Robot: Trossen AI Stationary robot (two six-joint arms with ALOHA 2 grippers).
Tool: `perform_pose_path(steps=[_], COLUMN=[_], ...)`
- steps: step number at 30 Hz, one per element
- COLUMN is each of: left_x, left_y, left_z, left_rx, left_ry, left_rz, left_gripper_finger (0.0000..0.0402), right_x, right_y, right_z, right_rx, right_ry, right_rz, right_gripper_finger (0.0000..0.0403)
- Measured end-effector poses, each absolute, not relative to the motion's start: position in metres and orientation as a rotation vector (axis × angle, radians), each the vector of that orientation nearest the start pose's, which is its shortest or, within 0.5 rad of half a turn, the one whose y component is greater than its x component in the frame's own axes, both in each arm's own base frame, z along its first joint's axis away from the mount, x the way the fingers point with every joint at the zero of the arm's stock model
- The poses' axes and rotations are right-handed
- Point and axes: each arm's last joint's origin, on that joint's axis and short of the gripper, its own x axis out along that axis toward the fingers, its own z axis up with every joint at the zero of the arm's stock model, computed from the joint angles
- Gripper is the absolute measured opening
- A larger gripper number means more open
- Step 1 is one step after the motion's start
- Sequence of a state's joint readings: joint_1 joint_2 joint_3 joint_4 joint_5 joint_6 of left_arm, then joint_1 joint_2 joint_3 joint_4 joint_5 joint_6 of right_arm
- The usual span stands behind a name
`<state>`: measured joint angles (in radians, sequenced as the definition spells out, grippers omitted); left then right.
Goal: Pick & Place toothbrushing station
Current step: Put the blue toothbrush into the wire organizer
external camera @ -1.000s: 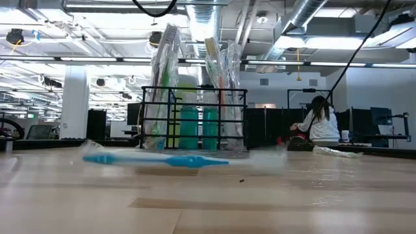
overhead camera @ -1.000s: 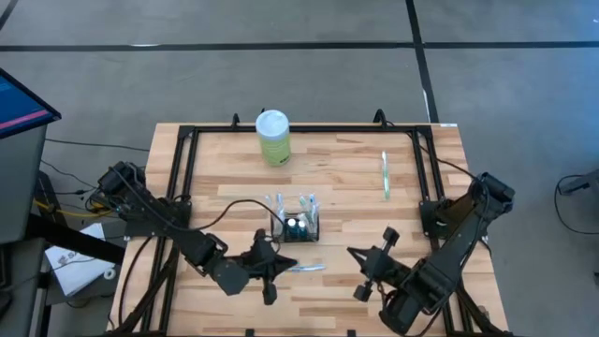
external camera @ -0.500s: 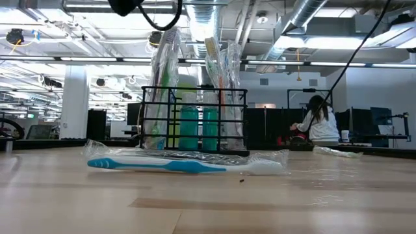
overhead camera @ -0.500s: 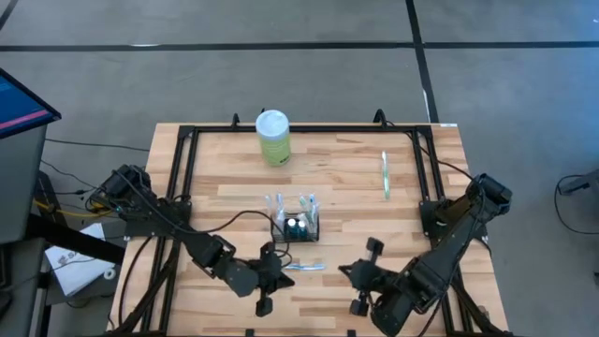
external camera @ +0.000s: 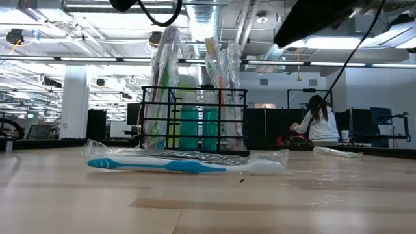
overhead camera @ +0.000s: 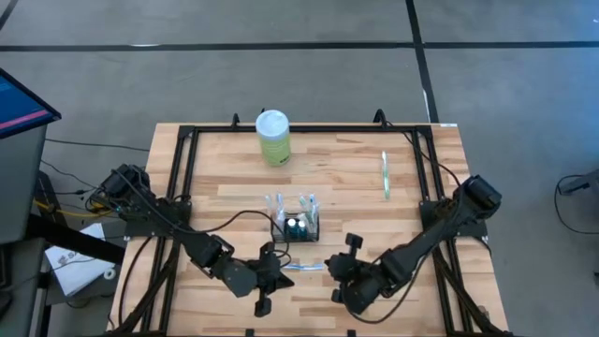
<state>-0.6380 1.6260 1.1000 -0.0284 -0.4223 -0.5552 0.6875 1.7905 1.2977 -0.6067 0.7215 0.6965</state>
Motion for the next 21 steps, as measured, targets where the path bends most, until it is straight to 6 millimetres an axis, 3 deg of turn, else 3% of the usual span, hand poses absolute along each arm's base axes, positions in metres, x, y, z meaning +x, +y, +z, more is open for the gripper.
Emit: perform_pose_path(steps=[4, 21], left_x=[0.294, 0.294], left_y=[-0.203, -0.203], left_z=[0.246, 0.248], left_rx=[-0.26, -0.219], left_ry=[0.517, 0.5], left_rz=[-0.068, -0.085], left_gripper_finger=[0.0001, 0.0001], right_x=[0.294, 0.305], right_y=[0.208, 0.198], right_z=[0.201, 0.17], right_rx=[-0.017, 0.046], right_ry=[0.757, 0.765], right_rz=[-0.301, -0.232], right_gripper_finger=[0.0, 0.0])
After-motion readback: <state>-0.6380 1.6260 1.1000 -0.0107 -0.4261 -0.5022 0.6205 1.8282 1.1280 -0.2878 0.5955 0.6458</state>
